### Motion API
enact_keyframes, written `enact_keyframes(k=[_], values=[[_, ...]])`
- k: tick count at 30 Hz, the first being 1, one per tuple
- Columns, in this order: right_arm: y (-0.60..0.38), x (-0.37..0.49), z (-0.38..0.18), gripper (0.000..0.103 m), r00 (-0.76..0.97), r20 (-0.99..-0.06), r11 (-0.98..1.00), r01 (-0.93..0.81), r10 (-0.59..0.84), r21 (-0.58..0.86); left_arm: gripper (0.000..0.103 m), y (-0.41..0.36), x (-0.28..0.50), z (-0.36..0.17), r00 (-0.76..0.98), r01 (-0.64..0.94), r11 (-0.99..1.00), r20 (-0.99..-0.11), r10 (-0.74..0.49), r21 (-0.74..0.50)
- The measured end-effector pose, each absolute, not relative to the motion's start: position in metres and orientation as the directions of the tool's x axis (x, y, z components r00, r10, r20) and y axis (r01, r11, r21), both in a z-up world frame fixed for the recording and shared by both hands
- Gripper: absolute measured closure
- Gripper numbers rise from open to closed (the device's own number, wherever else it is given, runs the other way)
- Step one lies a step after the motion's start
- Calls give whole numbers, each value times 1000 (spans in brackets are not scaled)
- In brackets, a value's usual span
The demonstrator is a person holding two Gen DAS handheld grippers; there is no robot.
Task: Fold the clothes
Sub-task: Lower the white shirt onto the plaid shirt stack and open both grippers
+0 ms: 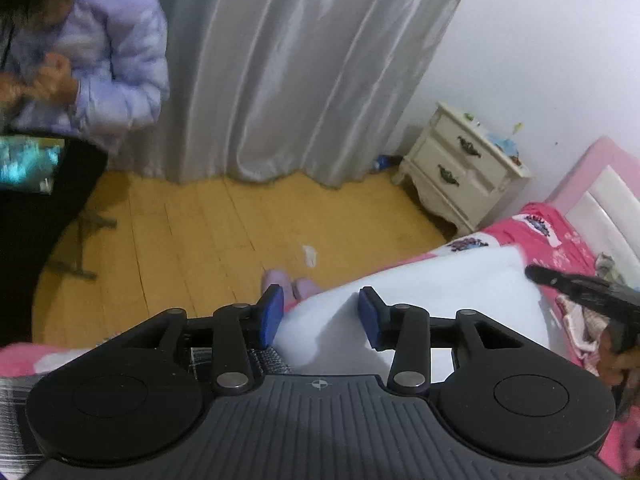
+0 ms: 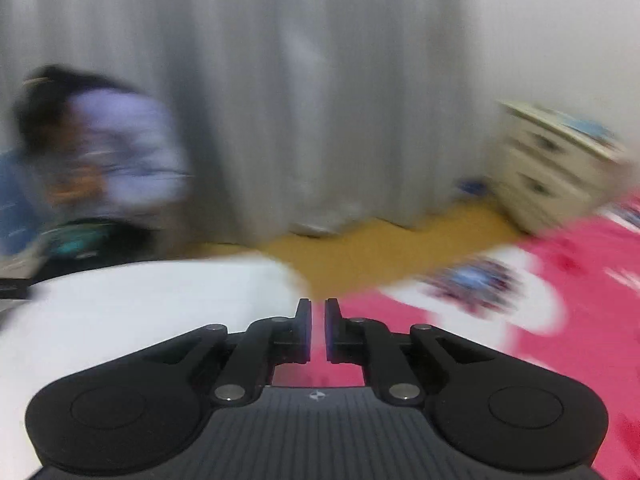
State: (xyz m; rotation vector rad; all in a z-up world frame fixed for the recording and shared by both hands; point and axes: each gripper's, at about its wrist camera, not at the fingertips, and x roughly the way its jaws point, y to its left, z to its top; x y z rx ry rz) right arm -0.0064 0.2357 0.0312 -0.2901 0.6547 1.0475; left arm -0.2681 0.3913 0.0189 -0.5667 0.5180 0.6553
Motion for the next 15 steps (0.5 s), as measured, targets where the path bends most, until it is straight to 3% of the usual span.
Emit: enact_keyframes(k=[2,6,10,13,15], values=[[209,-1,50,95,356,-602,493,-867,714,72,63,372,-273,39,711,-641,724,-551,437,-254],[172,-38,72,95,277,-611,330,-944,741,-28,62,327,-274,66,804,-423,885,-532,267,-195],[155,-96,63,96,124,-679,148,-989,724,-22,62,280,-275,59,805,-206,951,-593,30,-230],[144,-138,53,96,26,-727,23,-1000,686,-14,62,252,-270,26,744,-167,965,-668,-12,-203],[152,-152,25,96,71,-767,42,-997,638,-57,62,242,-263,-1,700,-192,967,-714,15,-169]])
